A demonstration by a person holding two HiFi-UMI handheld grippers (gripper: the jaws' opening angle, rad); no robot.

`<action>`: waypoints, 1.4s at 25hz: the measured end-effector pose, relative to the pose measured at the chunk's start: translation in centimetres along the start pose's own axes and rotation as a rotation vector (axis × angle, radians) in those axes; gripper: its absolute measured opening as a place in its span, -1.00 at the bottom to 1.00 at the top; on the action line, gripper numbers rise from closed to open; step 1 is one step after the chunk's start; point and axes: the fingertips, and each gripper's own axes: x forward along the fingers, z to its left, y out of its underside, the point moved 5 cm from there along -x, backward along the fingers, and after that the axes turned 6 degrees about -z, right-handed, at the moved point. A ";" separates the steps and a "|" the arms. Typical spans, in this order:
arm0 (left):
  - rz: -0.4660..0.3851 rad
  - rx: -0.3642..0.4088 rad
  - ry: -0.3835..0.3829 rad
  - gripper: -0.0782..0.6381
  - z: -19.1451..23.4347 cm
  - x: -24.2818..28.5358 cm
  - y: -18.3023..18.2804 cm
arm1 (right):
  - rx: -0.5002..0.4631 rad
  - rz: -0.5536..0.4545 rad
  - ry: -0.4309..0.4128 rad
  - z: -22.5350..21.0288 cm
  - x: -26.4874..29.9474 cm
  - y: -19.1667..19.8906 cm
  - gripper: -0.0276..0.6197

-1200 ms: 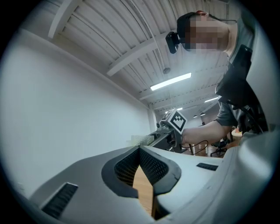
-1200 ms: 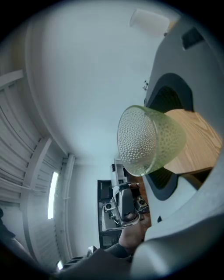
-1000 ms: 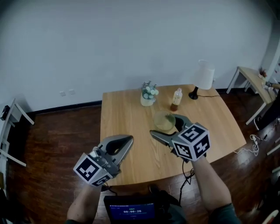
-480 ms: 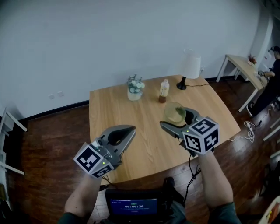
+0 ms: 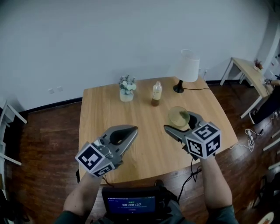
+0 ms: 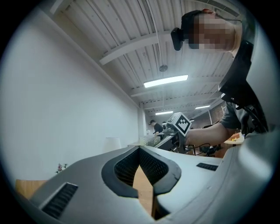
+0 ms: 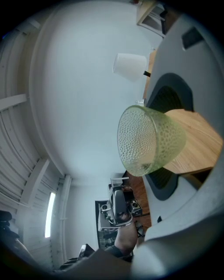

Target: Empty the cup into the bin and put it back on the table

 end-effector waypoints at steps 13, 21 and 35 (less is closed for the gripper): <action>0.048 0.001 -0.184 -0.78 -0.7 8.6 4.5 | 0.005 0.025 -0.160 -8.6 0.1 5.6 0.26; 0.102 -0.052 -0.225 -0.78 -1.1 9.5 7.7 | 0.032 0.051 -0.178 -10.0 1.1 8.9 0.27; 0.182 -0.165 -0.257 -0.78 1.3 7.7 14.6 | 0.085 0.165 -0.160 -9.1 6.3 18.6 0.27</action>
